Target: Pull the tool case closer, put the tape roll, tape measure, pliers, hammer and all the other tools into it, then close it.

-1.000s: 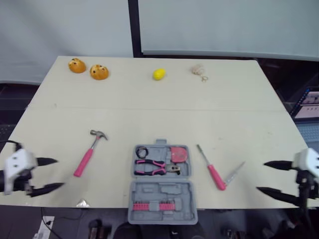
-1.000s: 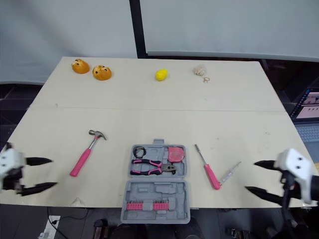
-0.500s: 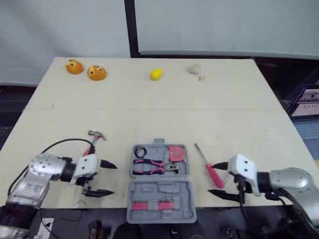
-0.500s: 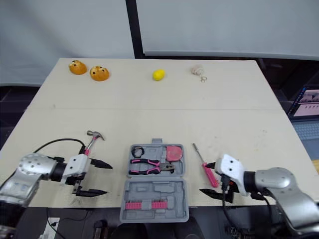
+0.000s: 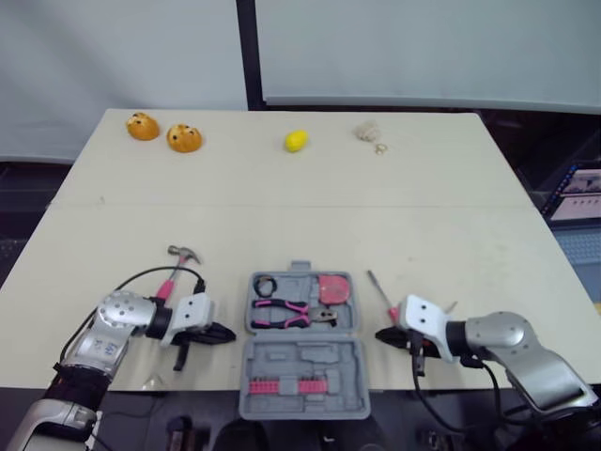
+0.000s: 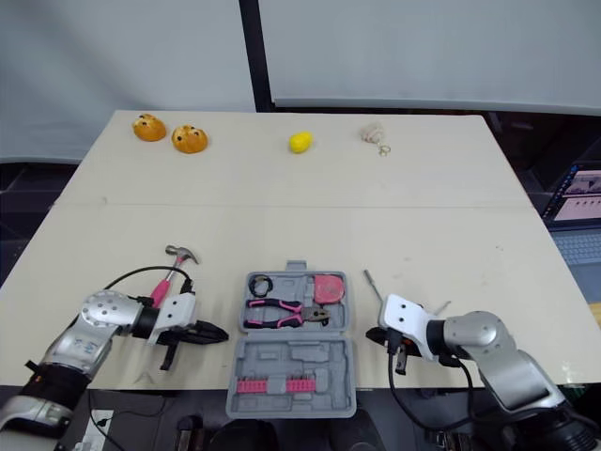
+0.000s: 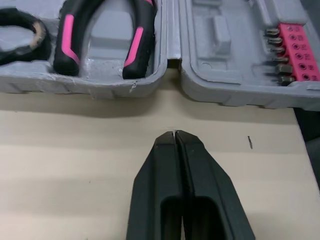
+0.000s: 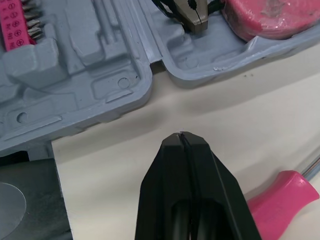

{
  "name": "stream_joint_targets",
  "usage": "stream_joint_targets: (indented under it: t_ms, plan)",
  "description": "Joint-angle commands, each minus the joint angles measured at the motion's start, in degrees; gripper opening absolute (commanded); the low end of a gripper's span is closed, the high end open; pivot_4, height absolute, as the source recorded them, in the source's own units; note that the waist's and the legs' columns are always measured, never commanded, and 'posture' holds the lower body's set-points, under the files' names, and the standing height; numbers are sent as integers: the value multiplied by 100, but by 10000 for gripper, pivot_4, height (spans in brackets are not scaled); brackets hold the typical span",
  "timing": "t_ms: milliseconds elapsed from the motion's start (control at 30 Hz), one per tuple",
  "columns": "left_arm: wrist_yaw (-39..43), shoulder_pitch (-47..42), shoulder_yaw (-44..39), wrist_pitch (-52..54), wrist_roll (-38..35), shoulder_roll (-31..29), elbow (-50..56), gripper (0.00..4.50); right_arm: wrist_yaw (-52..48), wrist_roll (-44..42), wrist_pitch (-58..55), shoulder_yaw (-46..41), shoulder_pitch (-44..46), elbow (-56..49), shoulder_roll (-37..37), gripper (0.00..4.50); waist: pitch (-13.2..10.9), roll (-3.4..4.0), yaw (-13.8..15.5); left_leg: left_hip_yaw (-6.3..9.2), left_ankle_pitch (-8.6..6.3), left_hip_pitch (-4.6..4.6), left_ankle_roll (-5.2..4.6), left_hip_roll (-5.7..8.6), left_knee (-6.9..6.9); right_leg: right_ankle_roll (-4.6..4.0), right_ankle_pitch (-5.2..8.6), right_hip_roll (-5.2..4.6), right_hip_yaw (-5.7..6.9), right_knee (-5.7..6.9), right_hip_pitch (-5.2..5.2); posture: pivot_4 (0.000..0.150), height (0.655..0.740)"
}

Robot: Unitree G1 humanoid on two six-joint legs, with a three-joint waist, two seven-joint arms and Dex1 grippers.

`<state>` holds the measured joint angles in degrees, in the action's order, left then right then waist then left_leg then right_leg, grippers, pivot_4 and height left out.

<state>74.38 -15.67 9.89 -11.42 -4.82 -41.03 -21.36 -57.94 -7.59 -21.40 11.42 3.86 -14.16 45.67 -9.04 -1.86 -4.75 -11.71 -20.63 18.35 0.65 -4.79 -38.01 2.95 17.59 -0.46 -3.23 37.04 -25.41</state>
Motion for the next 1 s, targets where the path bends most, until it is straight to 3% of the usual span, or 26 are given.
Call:
stream_joint_targets:
  t_ms: [33, 700, 1000]
  plan:
    - [-100, -67, 74, -2, 85, 58, 34, 361, 102, 96, 6, 85, 120, 62, -113, 106, 0, 0, 0, 0, 0, 0, 0, 0, -2, 0, 0, 0, 0, 2, 0, 1500, 7400]
    - [-290, 53, 363, 398, 143, 404, 561, 361, 355, 191, -212, 494, 216, 87, -709, 106, 2, 2, 31, 1, 0, -1, 0, 2, -8, 2, 0, -3, 0, 11, 1, 1500, 7400]
    - [-604, -354, 285, 599, 259, 688, 345, 361, 354, 162, -330, 493, 384, 160, -892, 106, 3, 1, 110, 2, 2, -1, -4, 10, -18, 5, -2, -9, -1, 17, 3, 1500, 7400]
